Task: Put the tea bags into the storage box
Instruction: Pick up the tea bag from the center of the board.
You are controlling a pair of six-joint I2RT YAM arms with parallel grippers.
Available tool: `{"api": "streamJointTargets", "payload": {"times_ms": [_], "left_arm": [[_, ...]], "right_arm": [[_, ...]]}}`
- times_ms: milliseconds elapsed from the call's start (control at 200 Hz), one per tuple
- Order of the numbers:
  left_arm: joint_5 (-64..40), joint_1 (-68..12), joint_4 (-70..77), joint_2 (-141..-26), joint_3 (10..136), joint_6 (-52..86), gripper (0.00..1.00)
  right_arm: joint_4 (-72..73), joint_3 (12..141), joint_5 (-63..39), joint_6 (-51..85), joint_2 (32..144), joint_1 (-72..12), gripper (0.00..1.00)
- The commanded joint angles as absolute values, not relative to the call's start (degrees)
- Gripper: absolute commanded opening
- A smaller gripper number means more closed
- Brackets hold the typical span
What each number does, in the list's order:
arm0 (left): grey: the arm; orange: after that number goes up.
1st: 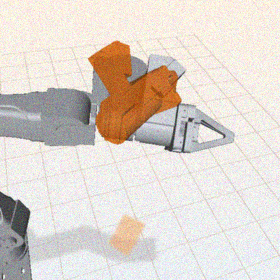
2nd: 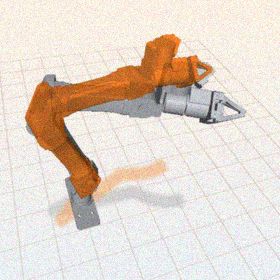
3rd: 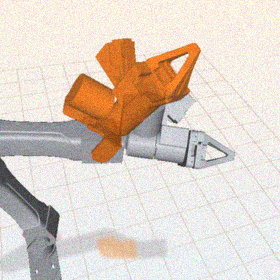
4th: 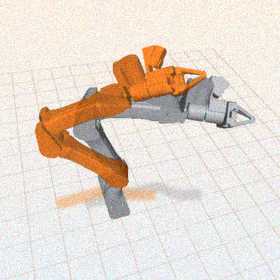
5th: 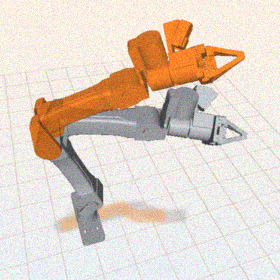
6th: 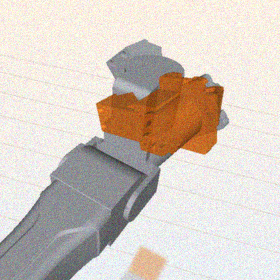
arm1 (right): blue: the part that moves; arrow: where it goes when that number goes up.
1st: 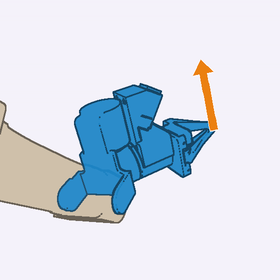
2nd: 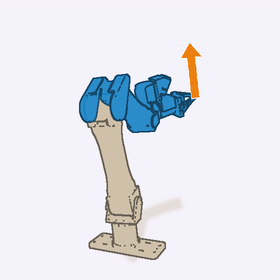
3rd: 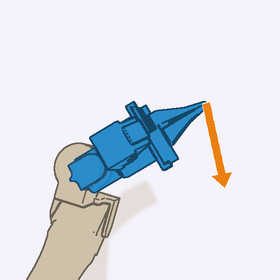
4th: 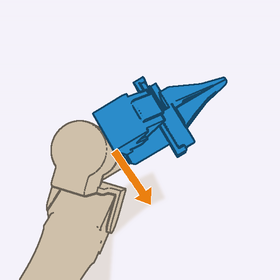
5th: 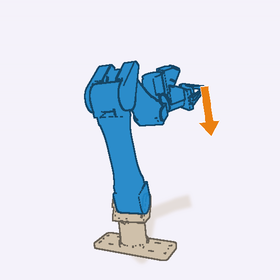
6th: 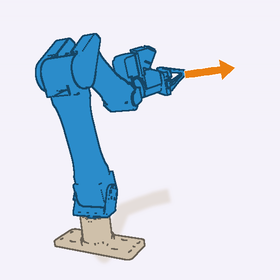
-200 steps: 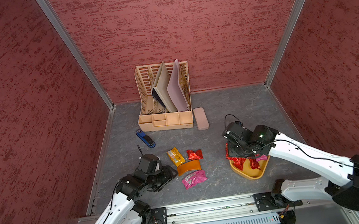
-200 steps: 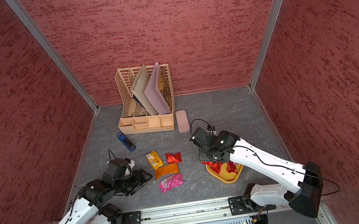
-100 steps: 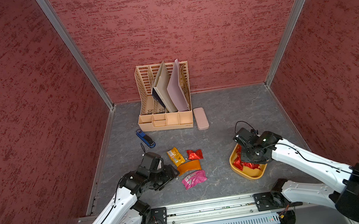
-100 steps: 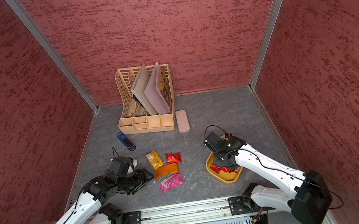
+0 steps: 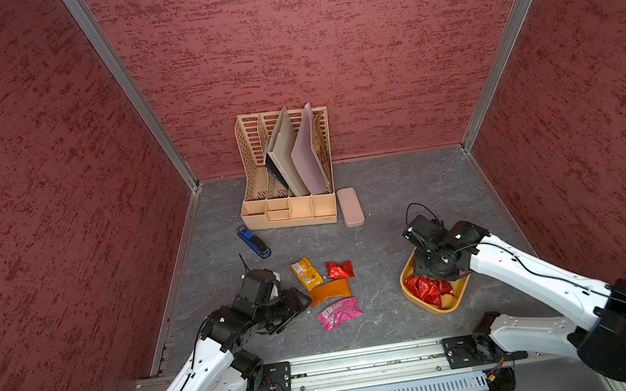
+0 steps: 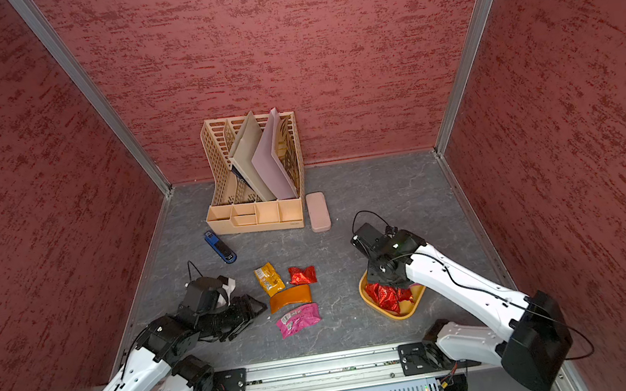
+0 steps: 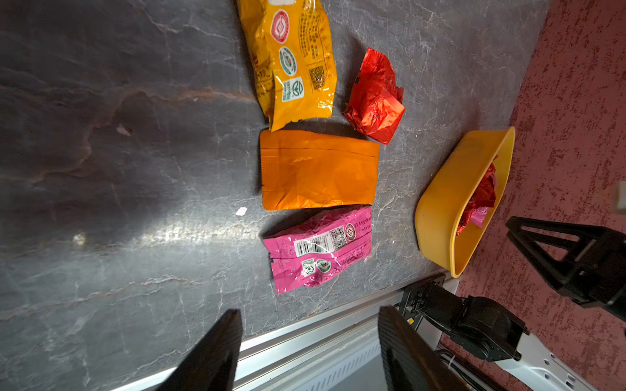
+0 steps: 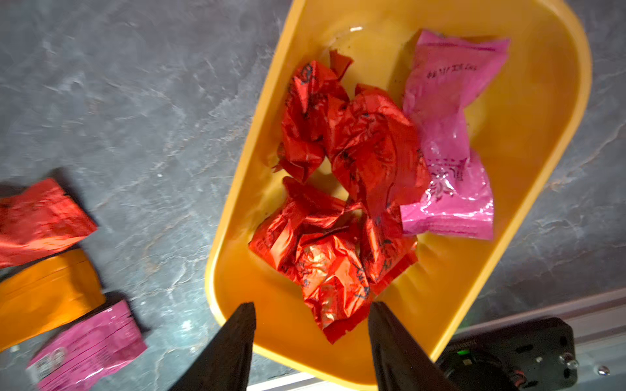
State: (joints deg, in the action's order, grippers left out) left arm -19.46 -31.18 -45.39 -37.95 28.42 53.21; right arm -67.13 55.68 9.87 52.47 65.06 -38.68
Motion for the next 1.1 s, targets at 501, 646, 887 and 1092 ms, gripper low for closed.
{"api": "streamJointTargets", "payload": {"times_ms": [501, 646, 887, 1092], "left_arm": [[-23.8, -30.7, -44.5, -35.3, 22.6, 56.6, 0.68], [-22.6, -30.7, -47.4, -32.7, 23.2, 56.9, 0.68], [-21.0, -30.6, -52.2, -27.0, 23.1, 58.5, 0.69], [-20.3, -30.5, -54.1, -23.5, 21.8, 59.6, 0.69]], "right_arm": [[-33.4, 57.5, -1.2, 69.3, 87.3, -67.0, 0.76], [-26.9, 57.2, -4.1, 71.3, 94.1, -67.7, 0.86], [-26.7, 58.9, -3.0, 72.5, 99.4, -67.7, 0.89], [-28.6, 60.6, -2.7, 72.3, 103.0, -67.7, 0.83]]}}
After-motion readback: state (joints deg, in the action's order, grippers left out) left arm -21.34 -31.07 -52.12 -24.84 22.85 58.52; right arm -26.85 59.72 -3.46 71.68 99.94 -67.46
